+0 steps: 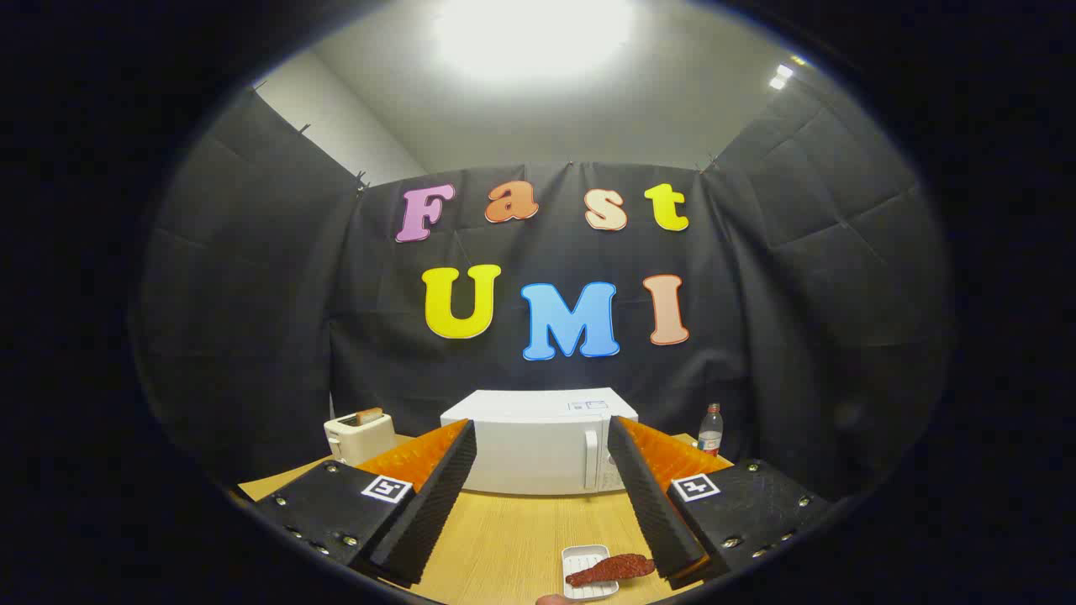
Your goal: Open the microwave, put the food inside, and close the microwave door.
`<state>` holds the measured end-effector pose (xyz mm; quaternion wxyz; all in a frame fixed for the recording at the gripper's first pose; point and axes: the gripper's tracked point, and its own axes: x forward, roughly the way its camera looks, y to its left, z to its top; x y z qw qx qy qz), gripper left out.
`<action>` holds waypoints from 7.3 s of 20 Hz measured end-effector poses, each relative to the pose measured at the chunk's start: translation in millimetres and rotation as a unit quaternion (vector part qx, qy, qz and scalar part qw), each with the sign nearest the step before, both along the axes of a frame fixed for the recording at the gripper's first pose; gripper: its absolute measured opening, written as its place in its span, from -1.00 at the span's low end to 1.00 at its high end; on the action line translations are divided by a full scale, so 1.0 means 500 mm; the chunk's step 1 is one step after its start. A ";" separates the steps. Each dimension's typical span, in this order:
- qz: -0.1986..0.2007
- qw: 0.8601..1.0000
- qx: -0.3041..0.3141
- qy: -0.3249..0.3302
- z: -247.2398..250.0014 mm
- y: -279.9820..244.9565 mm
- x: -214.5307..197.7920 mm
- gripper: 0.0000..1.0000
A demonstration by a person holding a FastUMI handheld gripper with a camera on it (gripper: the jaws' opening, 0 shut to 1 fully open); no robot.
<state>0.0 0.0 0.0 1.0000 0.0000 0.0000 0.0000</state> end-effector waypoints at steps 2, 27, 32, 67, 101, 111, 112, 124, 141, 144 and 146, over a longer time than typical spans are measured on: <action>0.002 1.000 0.002 0.001 -0.005 0.005 0.002 0.93; 0.002 1.000 0.009 -0.009 -0.008 0.004 0.001 0.93; -0.002 1.000 0.018 -0.022 -0.001 -0.025 0.029 0.93; 0.015 0.997 -0.008 0.081 -0.327 -0.188 0.618 0.94; -0.043 0.979 0.008 0.197 -0.445 -0.151 0.536 -0.79; -0.055 0.974 0.010 0.221 -0.430 -0.075 0.390 -0.79; -0.058 0.973 0.015 0.223 -0.430 -0.065 0.378 -0.79; -0.035 0.973 0.041 0.226 -0.417 0.093 0.232 -0.71; 0.035 0.966 0.063 0.247 -0.423 0.336 0.020 -0.53; 0.094 0.962 0.041 0.252 -0.432 0.390 -0.023 -0.53; 0.150 0.955 0.026 0.256 -0.434 0.430 -0.055 -0.53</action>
